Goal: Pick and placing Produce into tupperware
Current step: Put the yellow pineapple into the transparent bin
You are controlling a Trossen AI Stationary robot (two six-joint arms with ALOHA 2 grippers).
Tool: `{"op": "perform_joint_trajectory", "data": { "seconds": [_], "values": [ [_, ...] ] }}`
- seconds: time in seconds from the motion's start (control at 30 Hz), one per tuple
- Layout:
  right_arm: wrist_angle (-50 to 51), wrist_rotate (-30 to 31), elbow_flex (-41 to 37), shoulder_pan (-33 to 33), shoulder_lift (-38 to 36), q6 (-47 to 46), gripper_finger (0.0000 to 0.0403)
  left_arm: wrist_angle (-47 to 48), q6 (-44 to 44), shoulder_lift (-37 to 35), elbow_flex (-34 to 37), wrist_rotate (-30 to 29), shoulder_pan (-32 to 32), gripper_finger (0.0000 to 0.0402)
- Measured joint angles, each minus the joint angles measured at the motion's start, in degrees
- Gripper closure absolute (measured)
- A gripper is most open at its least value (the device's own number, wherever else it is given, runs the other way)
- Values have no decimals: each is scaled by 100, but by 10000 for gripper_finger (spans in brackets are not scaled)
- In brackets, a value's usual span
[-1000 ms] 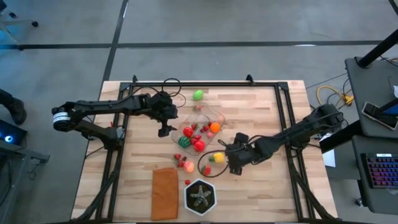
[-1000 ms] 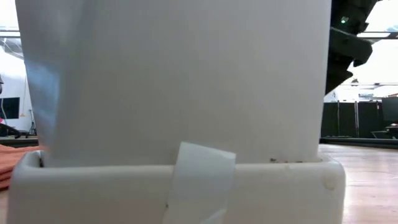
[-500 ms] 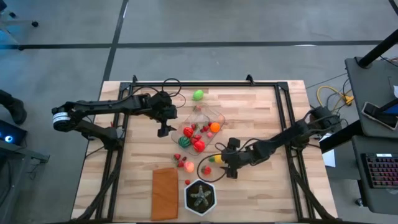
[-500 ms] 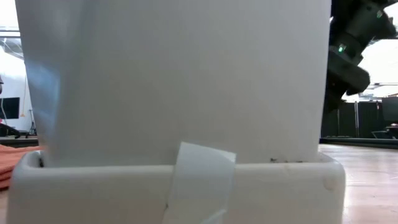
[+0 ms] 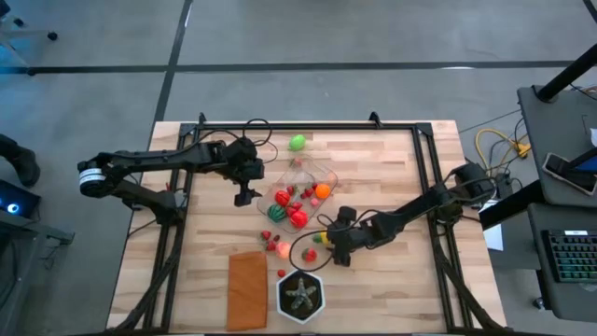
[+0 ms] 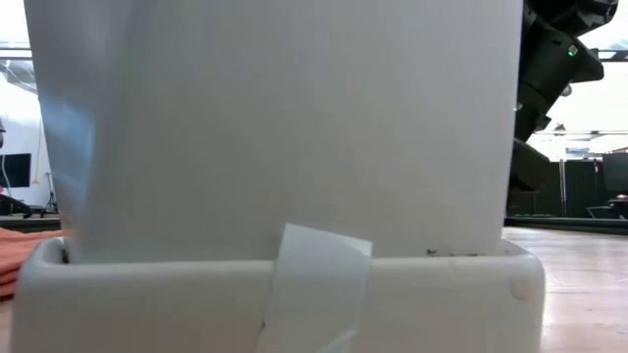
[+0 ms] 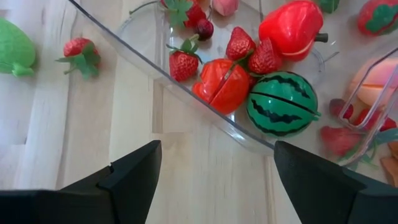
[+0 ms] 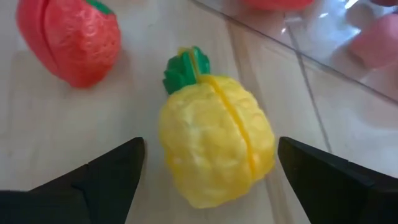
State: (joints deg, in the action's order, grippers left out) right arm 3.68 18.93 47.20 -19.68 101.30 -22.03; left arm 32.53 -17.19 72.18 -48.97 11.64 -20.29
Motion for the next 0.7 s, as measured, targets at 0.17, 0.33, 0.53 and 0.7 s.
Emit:
{"op": "perform_joint_trajectory", "data": {
  "seconds": [0.17,0.33,0.53,0.7],
  "values": [
    [33,65,2,63,-14,-29,74,2,-2,0,0,2,0,105],
    [31,65,2,174,-16,-43,107,13,-2,0,0,2,0,105],
    [26,39,35,259,-5,-43,136,13,-2,0,0,2,0,105],
    [17,21,113,260,-33,-45,157,13,-2,0,0,2,0,105]
  ]
}}
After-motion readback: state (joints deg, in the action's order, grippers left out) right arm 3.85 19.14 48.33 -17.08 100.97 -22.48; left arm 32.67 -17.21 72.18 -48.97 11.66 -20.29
